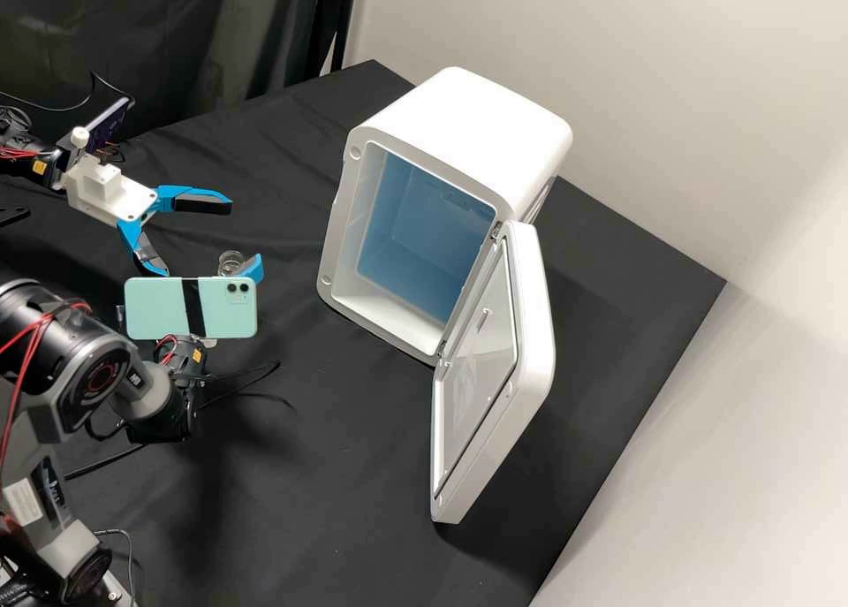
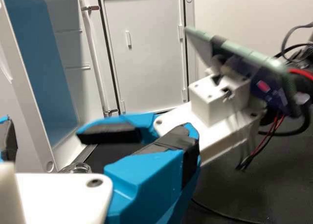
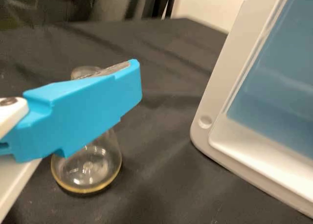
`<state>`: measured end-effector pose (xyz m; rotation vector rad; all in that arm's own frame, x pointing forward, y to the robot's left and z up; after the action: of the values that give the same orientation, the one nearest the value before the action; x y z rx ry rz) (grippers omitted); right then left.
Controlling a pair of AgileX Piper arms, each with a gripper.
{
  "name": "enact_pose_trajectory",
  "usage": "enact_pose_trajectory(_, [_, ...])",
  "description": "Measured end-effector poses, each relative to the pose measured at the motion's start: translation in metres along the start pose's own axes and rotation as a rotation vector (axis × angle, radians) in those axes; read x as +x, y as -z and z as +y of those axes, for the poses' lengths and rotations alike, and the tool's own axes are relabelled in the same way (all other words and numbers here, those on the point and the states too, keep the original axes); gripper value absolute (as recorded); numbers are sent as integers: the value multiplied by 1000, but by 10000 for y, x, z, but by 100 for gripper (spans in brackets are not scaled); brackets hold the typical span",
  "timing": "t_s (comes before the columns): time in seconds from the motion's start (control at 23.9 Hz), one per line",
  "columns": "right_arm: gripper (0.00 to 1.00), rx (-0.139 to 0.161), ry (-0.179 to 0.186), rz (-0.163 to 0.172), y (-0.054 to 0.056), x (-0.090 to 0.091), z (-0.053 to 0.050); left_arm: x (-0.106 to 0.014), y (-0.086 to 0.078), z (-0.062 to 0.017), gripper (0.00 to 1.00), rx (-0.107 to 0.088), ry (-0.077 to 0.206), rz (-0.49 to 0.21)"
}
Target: Take the flask out of the incubator
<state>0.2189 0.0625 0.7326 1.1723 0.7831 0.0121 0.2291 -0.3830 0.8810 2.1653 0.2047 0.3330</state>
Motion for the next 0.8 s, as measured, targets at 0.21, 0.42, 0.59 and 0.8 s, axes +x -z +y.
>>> enact_pose_trajectory(0.21, [100,-25,-69,-7,33,-181,82,-79,-30,45,100,43,-146,28])
enact_pose_trajectory(0.42, [100,-75,-128,-11,103,-327,161,-100,-39,45,100,23,-204,14])
enact_pose_trajectory(0.59, [100,-111,-151,-1,152,-380,179,-99,-71,38,100,26,-202,0])
enact_pose_trajectory(0.8, [100,-135,-199,-23,171,-487,239,-114,-80,16,100,26,-192,-3])
